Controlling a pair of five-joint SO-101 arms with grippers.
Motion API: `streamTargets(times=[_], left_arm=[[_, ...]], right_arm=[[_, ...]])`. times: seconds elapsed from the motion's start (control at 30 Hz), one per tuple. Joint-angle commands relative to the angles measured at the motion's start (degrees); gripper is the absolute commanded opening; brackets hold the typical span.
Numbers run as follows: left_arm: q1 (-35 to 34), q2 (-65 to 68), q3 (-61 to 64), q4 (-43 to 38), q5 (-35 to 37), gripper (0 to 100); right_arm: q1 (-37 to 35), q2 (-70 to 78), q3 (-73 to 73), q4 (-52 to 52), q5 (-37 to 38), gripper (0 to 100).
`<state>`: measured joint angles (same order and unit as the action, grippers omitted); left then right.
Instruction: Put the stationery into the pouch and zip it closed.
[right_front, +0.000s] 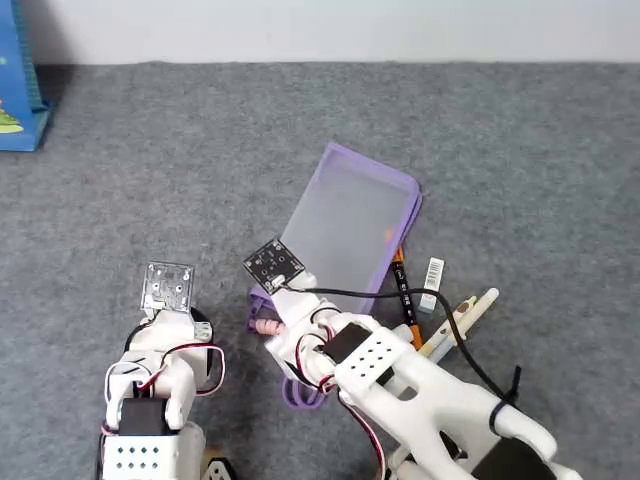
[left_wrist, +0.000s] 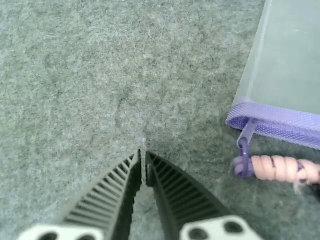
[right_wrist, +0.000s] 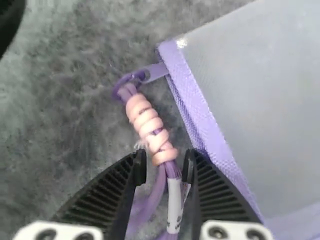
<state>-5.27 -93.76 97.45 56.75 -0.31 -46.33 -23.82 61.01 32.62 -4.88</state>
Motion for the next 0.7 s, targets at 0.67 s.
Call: streamTargets(times=[0.67], left_arm=[[-0.35,-0.70,-0.57,0.44,0.26,1]], right_arm=[[-0.13,0.22,-1.67,-1.36,3.60,12.8]])
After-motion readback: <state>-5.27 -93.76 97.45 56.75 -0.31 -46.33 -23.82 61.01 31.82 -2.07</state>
